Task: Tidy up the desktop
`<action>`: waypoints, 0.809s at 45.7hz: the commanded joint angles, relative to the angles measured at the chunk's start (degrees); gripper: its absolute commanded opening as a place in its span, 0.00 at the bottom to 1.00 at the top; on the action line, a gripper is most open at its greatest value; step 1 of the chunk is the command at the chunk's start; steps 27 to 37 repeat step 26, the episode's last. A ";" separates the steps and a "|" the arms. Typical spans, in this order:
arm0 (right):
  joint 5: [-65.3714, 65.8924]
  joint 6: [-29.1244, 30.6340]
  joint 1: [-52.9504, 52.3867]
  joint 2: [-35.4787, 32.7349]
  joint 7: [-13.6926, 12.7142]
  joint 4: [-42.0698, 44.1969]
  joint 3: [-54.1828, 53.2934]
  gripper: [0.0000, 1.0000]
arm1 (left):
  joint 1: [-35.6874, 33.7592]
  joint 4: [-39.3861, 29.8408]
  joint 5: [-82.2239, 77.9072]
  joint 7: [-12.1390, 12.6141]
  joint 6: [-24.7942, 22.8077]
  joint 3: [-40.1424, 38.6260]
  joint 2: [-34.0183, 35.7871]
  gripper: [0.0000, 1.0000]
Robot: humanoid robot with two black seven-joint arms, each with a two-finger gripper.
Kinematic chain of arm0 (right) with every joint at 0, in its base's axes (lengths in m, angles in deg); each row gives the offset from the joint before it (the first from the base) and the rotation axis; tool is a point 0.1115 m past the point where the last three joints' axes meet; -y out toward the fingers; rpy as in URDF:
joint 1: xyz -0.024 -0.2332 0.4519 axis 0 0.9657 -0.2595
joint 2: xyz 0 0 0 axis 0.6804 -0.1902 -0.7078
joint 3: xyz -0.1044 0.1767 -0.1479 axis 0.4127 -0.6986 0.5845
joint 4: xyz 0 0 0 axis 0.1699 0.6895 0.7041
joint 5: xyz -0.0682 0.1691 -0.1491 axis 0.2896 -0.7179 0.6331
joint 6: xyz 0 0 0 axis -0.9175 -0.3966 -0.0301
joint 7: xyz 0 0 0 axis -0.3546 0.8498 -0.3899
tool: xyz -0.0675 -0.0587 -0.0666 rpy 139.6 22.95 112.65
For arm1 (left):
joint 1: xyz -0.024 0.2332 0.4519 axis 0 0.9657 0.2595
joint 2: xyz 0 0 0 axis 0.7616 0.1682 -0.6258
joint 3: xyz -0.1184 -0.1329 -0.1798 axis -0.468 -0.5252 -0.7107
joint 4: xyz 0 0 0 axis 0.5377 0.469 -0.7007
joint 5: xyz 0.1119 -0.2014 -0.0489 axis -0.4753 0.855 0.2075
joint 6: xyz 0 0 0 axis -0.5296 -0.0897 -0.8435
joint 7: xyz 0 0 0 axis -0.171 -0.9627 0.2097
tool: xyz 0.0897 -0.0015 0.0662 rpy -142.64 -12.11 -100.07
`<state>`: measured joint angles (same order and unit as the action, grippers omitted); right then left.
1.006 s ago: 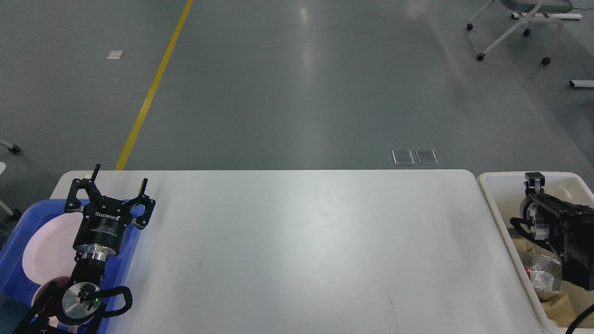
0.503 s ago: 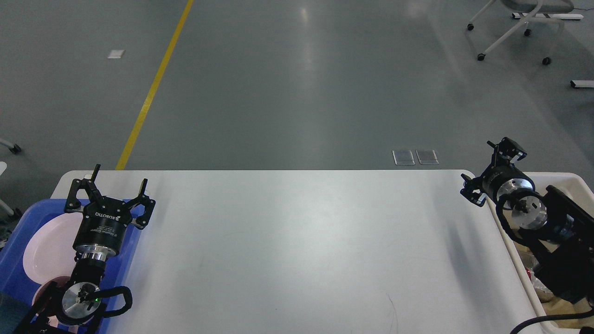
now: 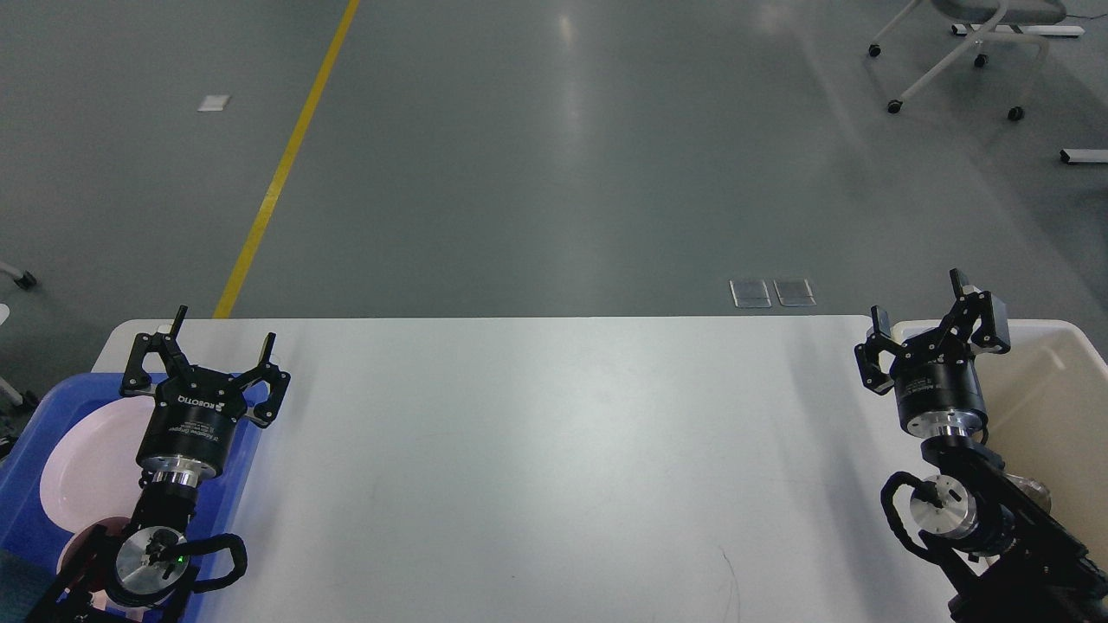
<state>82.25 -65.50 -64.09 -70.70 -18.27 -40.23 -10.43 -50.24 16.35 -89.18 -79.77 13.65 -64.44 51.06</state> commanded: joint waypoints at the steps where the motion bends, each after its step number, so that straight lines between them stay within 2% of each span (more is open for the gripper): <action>1: -0.13 -0.08 0.27 1.26 0.03 -0.08 -0.10 1.00 | 0.00 0.00 0.00 -0.01 0.06 0.00 0.00 0.96; 15: -0.39 1.15 0.62 1.35 -0.06 -1.40 -0.01 1.00 | 0.00 0.00 0.00 -0.01 -0.03 0.00 0.00 0.96; 21: -0.92 5.79 0.88 1.09 -2.17 -1.23 -0.01 1.00 | 0.00 0.00 0.00 -0.01 0.06 0.00 0.00 0.96; 25: -1.01 7.13 0.88 1.26 -2.26 -1.22 -0.01 1.00 | 0.00 0.00 0.00 -0.01 0.06 0.00 0.00 0.96; 37: -0.92 7.13 0.97 1.26 -2.26 -1.22 0.08 1.00 | 0.00 0.00 0.00 -0.01 -0.03 0.00 0.00 0.96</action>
